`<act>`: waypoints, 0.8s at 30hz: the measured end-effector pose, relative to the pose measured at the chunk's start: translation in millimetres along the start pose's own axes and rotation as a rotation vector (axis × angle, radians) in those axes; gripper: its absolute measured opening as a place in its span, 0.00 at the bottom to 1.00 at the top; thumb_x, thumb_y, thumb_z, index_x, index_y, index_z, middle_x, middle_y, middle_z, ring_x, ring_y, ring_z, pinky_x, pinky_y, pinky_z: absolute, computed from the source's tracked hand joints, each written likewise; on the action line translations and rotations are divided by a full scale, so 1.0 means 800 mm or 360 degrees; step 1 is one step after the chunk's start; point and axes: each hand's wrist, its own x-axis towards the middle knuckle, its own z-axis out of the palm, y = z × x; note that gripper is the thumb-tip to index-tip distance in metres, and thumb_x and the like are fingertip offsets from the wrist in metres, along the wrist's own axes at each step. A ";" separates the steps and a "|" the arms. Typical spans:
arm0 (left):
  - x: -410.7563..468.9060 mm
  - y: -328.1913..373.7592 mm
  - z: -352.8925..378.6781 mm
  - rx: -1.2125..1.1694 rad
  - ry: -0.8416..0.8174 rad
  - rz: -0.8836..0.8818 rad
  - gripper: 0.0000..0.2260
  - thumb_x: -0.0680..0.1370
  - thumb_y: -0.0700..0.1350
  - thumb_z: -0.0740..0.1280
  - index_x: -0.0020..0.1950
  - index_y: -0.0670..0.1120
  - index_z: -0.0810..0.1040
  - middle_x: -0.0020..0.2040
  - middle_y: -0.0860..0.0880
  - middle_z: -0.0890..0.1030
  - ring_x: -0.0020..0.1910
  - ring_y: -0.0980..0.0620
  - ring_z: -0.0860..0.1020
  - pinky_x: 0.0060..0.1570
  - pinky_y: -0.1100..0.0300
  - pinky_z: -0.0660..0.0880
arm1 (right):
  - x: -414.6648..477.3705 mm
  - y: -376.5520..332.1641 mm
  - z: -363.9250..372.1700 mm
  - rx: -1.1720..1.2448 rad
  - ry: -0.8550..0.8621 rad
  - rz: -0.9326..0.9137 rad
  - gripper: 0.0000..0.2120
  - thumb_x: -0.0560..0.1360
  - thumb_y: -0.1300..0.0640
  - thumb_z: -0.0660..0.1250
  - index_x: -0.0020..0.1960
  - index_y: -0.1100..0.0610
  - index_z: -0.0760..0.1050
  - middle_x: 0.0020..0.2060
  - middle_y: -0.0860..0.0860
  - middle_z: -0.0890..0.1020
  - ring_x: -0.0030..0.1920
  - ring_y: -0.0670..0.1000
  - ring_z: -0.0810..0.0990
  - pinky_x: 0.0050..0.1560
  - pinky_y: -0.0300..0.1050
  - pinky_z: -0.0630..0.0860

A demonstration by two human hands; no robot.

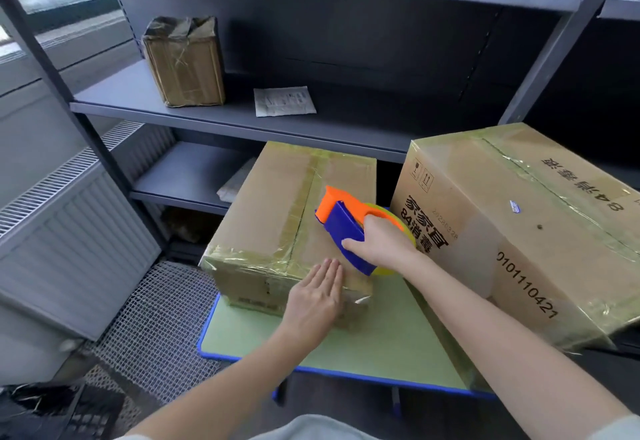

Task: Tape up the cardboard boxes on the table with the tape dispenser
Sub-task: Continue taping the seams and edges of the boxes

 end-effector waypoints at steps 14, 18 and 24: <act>-0.012 -0.035 -0.063 -0.0484 0.0265 -0.0413 0.11 0.74 0.42 0.61 0.46 0.41 0.82 0.45 0.48 0.84 0.44 0.49 0.82 0.46 0.61 0.75 | 0.055 -0.022 0.041 -0.0532 0.0407 -0.0308 0.18 0.77 0.47 0.63 0.60 0.59 0.70 0.59 0.54 0.76 0.60 0.55 0.73 0.60 0.46 0.66; -0.042 -0.098 -0.084 -0.0360 0.0350 -0.1197 0.11 0.77 0.44 0.59 0.51 0.37 0.76 0.46 0.45 0.78 0.45 0.47 0.75 0.47 0.59 0.69 | 0.051 -0.029 0.055 -0.0682 0.0746 -0.0329 0.21 0.70 0.53 0.74 0.58 0.61 0.75 0.52 0.56 0.79 0.53 0.57 0.76 0.57 0.50 0.72; -0.079 -0.149 -0.089 -0.0943 -0.0046 -0.1935 0.13 0.79 0.52 0.63 0.46 0.42 0.75 0.43 0.49 0.76 0.43 0.50 0.75 0.39 0.60 0.69 | 0.038 -0.076 0.099 -0.0479 0.0605 -0.0940 0.06 0.67 0.65 0.71 0.43 0.62 0.78 0.38 0.57 0.76 0.41 0.58 0.76 0.43 0.50 0.71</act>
